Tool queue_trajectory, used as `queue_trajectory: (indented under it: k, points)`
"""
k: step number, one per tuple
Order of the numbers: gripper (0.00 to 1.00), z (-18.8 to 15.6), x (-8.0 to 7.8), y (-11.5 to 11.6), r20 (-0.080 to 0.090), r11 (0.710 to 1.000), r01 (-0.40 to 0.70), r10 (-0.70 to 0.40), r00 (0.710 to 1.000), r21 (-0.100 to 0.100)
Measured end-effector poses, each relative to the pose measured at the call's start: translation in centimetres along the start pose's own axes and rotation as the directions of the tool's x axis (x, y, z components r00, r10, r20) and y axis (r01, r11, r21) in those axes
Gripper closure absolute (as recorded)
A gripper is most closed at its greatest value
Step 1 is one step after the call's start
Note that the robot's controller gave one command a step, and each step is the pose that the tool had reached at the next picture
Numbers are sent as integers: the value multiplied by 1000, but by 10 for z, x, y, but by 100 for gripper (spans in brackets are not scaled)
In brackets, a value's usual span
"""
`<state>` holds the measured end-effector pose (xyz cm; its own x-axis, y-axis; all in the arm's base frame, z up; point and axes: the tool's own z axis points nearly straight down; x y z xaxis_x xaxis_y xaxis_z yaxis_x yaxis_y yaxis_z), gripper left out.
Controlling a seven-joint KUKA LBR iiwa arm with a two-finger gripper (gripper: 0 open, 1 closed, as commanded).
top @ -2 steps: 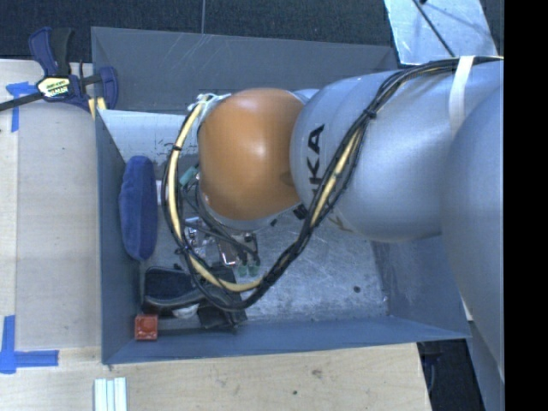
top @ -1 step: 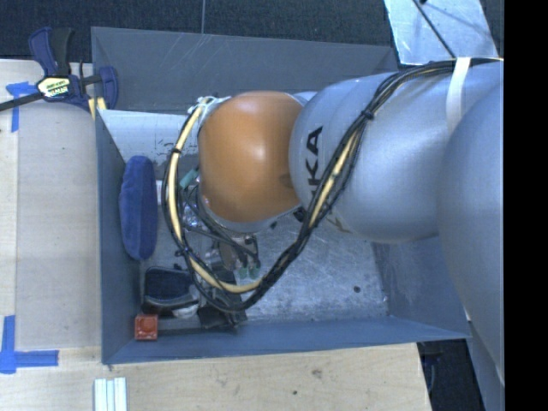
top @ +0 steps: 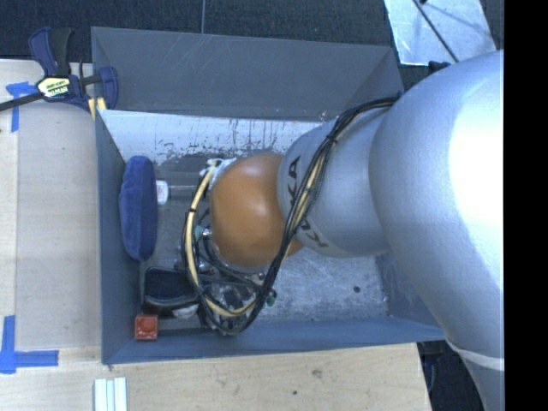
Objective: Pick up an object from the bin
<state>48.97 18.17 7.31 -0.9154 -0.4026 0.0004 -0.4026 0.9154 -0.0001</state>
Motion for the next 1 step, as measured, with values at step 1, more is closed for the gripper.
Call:
queue_trajectory:
  k: [1]
  points:
    - [100, -3, -2, 0, 6, 1000, -2, 2, 1000, 0]
